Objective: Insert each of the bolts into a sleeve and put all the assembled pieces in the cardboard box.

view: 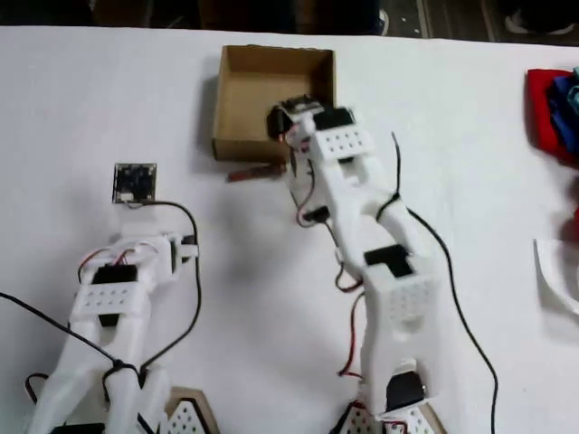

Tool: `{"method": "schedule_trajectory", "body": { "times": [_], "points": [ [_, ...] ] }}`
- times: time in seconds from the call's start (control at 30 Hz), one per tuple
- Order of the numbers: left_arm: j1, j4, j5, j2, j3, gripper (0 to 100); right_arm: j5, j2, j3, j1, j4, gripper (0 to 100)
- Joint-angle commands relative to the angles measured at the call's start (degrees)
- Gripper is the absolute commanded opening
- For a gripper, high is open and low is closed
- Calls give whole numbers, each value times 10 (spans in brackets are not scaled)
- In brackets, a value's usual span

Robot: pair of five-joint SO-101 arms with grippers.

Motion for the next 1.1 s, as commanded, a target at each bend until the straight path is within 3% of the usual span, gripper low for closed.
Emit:
{"method": "schedule_trajectory", "body": {
  "times": [0.0,0.17,0.37,0.57,0.67,0.77,0.93,1.07],
  "points": [
    [-7,-11,4,-2,-7,260,-4,-92,126,-2,-83,21],
    [-7,-11,4,-2,-7,260,-1,-72,162,-8,-101,33],
    [-7,-11,4,-2,-7,260,0,-30,150,-4,-102,176],
    [-7,-11,4,-2,-7,260,0,-3,110,-4,-100,121],
    [-7,-11,4,-2,-7,260,0,0,108,-3,-100,21],
    [-5,-11,4,-2,-7,260,-4,-20,108,7,-95,21],
    [9,25,-4,-1,-36,260,-1,-164,114,59,-60,22],
    [79,120,-102,13,-132,260,0,-295,178,102,-46,22]
  ]
}}
